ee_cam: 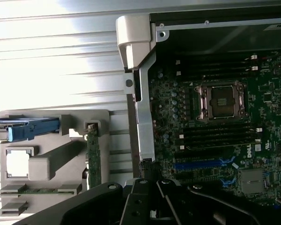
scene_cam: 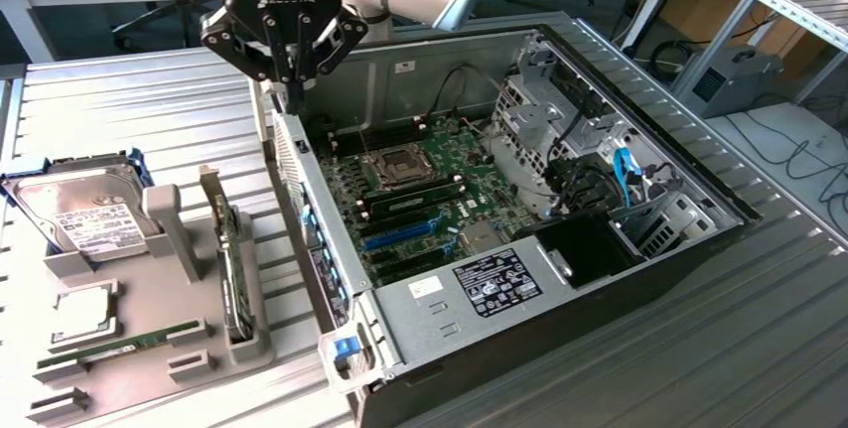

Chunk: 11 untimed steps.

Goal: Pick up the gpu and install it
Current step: 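Reach for the gpu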

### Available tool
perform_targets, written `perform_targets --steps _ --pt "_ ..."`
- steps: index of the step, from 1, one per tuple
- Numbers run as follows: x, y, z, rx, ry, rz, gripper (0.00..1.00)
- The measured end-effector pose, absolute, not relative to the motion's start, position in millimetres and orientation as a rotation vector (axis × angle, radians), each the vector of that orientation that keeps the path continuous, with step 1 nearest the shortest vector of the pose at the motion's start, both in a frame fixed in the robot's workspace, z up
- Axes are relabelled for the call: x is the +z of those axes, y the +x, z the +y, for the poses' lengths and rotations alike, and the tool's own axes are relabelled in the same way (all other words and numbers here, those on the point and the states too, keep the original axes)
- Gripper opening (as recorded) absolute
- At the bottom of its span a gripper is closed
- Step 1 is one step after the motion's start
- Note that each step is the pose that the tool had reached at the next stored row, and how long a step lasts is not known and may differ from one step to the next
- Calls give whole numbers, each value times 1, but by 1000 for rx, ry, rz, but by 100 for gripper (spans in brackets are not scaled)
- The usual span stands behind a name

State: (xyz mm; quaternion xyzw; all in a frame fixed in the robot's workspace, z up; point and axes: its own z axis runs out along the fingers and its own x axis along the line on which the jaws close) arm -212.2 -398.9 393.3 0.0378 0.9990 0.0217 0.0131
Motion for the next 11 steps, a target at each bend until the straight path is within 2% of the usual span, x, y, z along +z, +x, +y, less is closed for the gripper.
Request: perform_targets --steps 11 --pt "393 -218 -399 68 118 3112 11"
